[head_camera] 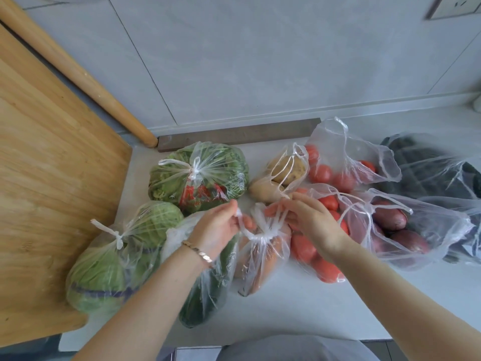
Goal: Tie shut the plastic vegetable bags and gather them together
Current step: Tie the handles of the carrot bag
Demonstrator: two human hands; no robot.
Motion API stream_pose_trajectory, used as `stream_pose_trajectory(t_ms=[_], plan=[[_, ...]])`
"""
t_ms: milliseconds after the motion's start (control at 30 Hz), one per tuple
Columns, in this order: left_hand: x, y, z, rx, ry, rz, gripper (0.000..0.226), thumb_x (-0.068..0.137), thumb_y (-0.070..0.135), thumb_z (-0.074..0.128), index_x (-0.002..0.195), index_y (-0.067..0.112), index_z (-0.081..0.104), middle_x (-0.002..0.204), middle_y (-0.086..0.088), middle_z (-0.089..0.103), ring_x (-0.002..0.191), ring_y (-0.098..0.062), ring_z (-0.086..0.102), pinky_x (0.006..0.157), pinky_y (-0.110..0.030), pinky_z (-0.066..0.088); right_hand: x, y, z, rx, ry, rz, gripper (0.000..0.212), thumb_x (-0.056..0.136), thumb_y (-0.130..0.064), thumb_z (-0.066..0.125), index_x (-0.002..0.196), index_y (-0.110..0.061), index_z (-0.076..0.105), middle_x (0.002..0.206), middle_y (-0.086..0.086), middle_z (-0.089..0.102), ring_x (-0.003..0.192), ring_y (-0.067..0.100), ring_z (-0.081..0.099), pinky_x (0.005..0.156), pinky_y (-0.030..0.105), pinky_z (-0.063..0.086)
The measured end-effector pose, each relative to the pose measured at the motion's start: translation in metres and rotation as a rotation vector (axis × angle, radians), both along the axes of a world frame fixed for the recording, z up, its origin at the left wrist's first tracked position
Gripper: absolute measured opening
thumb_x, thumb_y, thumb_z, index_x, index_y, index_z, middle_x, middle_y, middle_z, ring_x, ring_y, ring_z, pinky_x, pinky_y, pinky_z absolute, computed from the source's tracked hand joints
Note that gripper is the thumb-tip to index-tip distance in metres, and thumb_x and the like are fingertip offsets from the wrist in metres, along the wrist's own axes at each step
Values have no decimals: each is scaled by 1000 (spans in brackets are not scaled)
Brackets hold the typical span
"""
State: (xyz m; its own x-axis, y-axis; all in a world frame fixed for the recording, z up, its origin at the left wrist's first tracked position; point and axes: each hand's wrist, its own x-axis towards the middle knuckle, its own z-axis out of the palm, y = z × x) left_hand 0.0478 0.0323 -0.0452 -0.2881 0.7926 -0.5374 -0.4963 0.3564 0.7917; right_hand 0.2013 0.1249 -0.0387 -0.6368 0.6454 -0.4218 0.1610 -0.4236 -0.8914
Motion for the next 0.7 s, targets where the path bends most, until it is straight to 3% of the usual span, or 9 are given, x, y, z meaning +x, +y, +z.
stream_pose_trajectory(t_ms=[67,133,200,267,333,400,467,600,700], plan=[[11,7,-11,-24,67,-1,29,87,23,50,62,8,50,45,5,50,43,-9,45,62,-27,41,-11,-2,0,122,-35,44,23,96,-14,41,85,-4,59,89,11,71,91,28,66,88,43,49],[19,12,-20,-38,159,-28,24,83,28,56,72,6,56,44,8,46,38,-4,34,46,-16,30,-17,-2,0,230,-60,22,21,95,-13,44,90,1,58,84,12,69,82,25,64,81,48,50],[23,18,-22,-55,187,-14,14,85,21,59,80,8,61,48,10,51,37,0,36,40,-12,29,-20,0,-1,284,-79,-56,17,93,-12,50,88,-3,63,83,14,67,77,22,60,75,48,49],[27,22,-22,-53,298,-63,6,84,14,62,79,17,63,59,9,57,42,3,46,45,-10,37,-22,4,-3,306,-83,-123,12,90,-12,55,85,-12,67,93,23,69,76,32,61,72,45,51],[31,24,-22,-72,509,-161,18,81,12,66,73,27,61,67,11,59,55,4,54,59,-13,44,-23,6,-8,337,-71,-136,10,86,-12,60,81,-16,68,100,27,67,78,36,61,63,27,53],[34,25,-22,-69,619,-210,21,80,11,66,68,27,62,65,11,59,57,0,53,60,-15,44,-23,7,-16,362,-46,-140,11,84,-9,63,79,-17,68,102,20,67,71,12,61,55,9,48],[36,27,-19,-78,589,-174,11,82,8,63,76,16,66,63,5,57,50,2,51,50,-8,41,-20,8,-25,300,6,-180,13,82,-6,64,83,-19,68,98,11,67,70,-3,61,62,5,48],[34,26,-21,-127,468,-40,17,82,6,62,95,-6,66,55,2,51,33,5,43,37,-6,35,-3,4,-53,247,-99,-110,21,87,-8,59,107,-10,64,96,0,66,86,9,62,76,10,50],[33,25,-26,-152,484,14,15,81,8,64,91,-4,68,36,12,49,31,3,40,37,-7,33,1,-11,-64,455,-187,239,19,90,-8,53,77,-10,66,76,-6,56,70,1,50,66,14,40]])
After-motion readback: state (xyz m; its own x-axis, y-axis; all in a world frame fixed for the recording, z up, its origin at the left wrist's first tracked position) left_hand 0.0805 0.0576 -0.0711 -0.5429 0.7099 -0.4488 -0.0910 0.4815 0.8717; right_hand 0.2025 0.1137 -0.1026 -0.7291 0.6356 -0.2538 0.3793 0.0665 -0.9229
